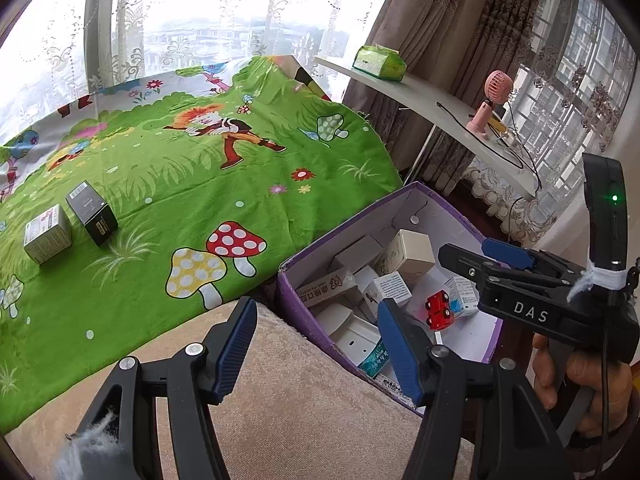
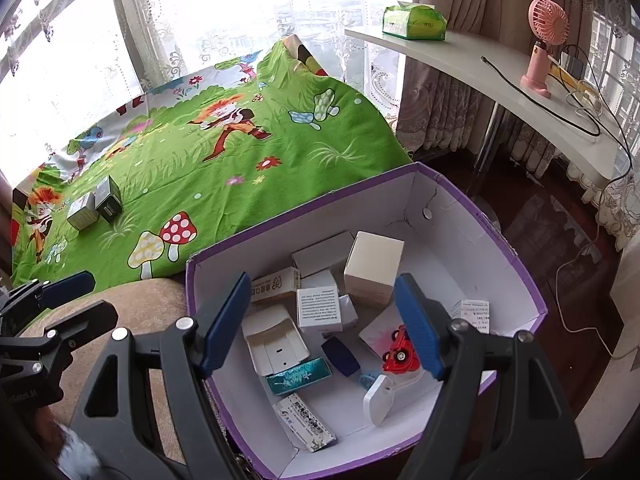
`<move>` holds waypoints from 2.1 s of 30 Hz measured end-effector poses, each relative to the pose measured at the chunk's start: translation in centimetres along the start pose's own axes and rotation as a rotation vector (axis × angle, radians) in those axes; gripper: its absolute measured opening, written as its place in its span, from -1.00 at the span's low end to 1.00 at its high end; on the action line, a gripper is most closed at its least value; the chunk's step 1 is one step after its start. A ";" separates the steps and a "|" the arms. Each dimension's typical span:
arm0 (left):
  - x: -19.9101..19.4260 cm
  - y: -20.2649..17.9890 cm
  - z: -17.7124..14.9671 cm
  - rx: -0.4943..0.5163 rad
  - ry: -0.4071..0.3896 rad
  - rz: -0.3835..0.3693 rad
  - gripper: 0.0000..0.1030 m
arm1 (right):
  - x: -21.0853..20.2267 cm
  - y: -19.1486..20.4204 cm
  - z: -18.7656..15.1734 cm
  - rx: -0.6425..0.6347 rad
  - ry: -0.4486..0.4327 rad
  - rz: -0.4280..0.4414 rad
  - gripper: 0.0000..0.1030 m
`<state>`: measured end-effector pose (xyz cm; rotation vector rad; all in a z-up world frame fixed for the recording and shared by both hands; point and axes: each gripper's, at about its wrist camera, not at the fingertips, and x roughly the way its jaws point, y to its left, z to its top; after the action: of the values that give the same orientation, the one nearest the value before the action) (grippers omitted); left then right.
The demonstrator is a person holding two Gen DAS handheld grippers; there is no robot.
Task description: Organize rigid objects
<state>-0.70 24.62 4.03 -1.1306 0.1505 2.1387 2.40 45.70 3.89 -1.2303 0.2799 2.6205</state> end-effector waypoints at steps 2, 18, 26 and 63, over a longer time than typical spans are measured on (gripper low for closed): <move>-0.1 0.5 0.1 -0.008 -0.004 0.007 0.23 | 0.1 0.7 0.0 -0.015 0.002 0.006 0.49; -1.7 10.0 0.8 -0.218 -0.034 0.139 0.23 | 1.4 7.4 1.6 -0.135 -0.010 0.090 0.49; -2.6 15.2 1.0 -0.283 -0.045 0.246 0.23 | 2.4 11.6 2.8 -0.205 -0.018 0.140 0.49; 5.2 30.6 4.9 -0.520 0.071 0.383 0.64 | 11.5 28.2 6.6 -0.499 0.034 0.323 0.59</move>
<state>-25.29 6.55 -3.38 -1.5752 -0.1866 2.5625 -17.66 22.00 1.22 -1.4818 -0.2058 3.0687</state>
